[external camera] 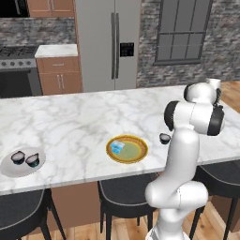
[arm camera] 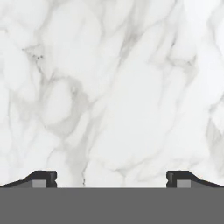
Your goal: Place two yogurt containers on each plate.
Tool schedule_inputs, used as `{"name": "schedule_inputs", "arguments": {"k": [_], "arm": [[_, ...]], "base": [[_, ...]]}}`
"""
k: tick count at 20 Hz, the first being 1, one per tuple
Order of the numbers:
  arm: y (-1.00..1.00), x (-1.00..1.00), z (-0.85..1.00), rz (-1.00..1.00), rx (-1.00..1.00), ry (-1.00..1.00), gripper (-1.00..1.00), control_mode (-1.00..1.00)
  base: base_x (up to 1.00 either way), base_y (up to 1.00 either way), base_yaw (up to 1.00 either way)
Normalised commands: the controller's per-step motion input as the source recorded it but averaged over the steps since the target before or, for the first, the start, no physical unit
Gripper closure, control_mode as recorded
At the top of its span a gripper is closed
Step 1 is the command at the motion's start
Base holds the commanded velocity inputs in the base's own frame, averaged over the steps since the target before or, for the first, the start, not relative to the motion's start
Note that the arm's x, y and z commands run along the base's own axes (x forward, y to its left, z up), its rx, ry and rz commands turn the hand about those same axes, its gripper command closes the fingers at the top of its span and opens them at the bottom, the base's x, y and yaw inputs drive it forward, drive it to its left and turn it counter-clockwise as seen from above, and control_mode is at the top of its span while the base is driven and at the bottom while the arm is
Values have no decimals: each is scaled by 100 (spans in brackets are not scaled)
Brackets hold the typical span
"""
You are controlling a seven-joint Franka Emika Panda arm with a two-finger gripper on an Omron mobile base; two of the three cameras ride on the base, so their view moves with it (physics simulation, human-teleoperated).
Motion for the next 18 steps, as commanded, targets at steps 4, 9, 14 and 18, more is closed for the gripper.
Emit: {"name": "schedule_inputs", "arguments": {"k": [4, 9, 14, 18], "arm": [[24, 50, -32, 43, 4, 21, -100, -100], [35, 23, -14, 43, 11, 22, -100, -100], [41, -4, -2, 10, 31, 28, -100, -100], [27, -41, 0, 0, 42, 2, -100, -100]], "base": [[0, 0, 0], [0, 0, 0], [0, 0, 0], [0, 0, 0]]}}
